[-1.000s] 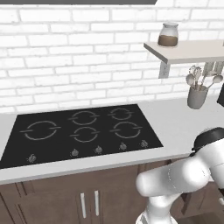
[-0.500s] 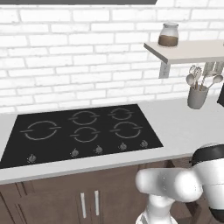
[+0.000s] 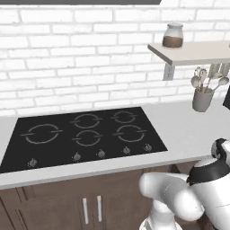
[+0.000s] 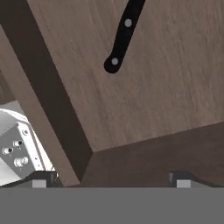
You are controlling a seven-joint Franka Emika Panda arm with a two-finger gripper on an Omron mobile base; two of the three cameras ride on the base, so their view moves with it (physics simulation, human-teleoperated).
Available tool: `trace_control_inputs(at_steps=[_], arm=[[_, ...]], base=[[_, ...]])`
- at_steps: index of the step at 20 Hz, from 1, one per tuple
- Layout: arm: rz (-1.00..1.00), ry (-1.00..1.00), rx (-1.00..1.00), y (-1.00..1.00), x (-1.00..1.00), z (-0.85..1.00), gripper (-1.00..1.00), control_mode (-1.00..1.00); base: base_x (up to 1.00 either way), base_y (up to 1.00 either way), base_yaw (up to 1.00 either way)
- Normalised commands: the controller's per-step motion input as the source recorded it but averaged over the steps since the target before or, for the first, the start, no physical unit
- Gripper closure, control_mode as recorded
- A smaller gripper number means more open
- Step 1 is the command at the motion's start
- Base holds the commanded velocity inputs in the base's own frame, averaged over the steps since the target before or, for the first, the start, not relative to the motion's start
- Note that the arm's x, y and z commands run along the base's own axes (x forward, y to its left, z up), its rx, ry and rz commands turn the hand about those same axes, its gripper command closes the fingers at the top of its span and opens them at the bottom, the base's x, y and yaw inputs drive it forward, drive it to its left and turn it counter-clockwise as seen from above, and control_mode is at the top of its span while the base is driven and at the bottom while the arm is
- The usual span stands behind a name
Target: Pick up the knife from the drawer and place it on the cutting board. Then place the meat from the plate to the cutting board.
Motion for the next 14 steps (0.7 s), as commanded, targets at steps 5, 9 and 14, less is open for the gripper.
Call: trace_control_inputs(at_steps=[5,9,14], arm=[[0.00,0.02,0.12,-0.32,0.84,-0.27,-1.00,-1.00],[0.02,-0.03,0.05,-0.68,0.22,-0.61,-1.00,-1.00],[0.00,-0.01,0.00,-0.30,0.35,-0.55,-1.00,-1.00]], base=[[0.00,0.00,0.00],[0.00,0.00,0.00],[0.00,0.00,0.00]])
